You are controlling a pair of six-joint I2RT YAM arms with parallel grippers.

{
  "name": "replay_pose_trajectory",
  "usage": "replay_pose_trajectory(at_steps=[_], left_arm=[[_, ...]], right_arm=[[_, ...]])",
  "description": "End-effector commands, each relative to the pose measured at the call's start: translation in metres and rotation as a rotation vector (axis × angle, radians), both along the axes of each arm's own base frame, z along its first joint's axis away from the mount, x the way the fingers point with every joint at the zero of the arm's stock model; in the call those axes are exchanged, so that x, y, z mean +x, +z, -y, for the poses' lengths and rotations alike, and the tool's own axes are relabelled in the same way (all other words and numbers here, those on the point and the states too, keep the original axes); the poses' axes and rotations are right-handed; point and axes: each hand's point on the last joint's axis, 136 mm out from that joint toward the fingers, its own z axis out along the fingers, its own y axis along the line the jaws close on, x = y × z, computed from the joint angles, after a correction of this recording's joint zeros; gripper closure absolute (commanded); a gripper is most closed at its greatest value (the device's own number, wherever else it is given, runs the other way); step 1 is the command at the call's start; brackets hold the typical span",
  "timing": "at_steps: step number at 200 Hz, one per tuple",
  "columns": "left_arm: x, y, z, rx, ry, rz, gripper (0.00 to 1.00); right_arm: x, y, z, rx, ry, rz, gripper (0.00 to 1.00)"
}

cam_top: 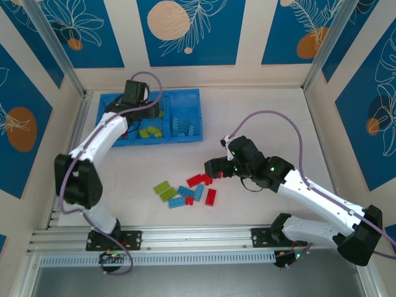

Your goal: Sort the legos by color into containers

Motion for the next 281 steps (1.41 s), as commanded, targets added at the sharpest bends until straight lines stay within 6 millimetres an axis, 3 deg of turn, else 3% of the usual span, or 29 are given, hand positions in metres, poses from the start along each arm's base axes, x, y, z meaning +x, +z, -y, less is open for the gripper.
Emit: replay_pose_trajectory(at_steps=[1, 32, 66, 97, 119, 148, 175, 215, 248, 281], left_arm=[[-0.052, 0.036, 0.033, -0.086, -0.14, 0.035, 0.42], [-0.126, 0.038, 0.07, -0.081, -0.319, 0.041, 0.41], [-0.186, 0.022, 0.094, -0.126, -0.494, 0.004, 0.35], [-0.223, -0.006, 0.129, -0.148, -0.678, -0.049, 0.31], [-0.241, -0.032, 0.178, -0.136, -0.797, -0.093, 0.28], [-0.235, -0.084, 0.227, 0.039, -0.92, -0.183, 0.27], [-0.22, -0.118, 0.255, 0.147, -1.017, -0.23, 0.25], [-0.196, -0.15, 0.271, 0.289, -1.065, -0.254, 0.22], [-0.188, -0.182, 0.271, 0.358, -1.061, -0.301, 0.33], [-0.186, -0.198, 0.275, 0.347, -1.05, -0.312, 0.49]], right_arm=[[0.002, -0.029, 0.014, -0.003, -0.076, -0.12, 0.07], [0.013, -0.065, 0.024, -0.021, -0.158, -0.266, 0.07], [0.021, -0.089, 0.01, -0.039, -0.155, -0.355, 0.08], [0.033, -0.091, 0.019, -0.029, -0.237, -0.322, 0.09], [0.039, -0.081, 0.053, 0.072, -0.396, -0.319, 0.09], [0.031, -0.064, 0.097, 0.163, -0.555, -0.285, 0.09], [0.014, -0.05, 0.119, 0.17, -0.596, -0.246, 0.08], [-0.001, -0.041, 0.123, 0.195, -0.565, -0.208, 0.08], [-0.002, -0.039, 0.12, 0.206, -0.542, -0.204, 0.07], [-0.002, -0.041, 0.115, 0.222, -0.516, -0.208, 0.07]])
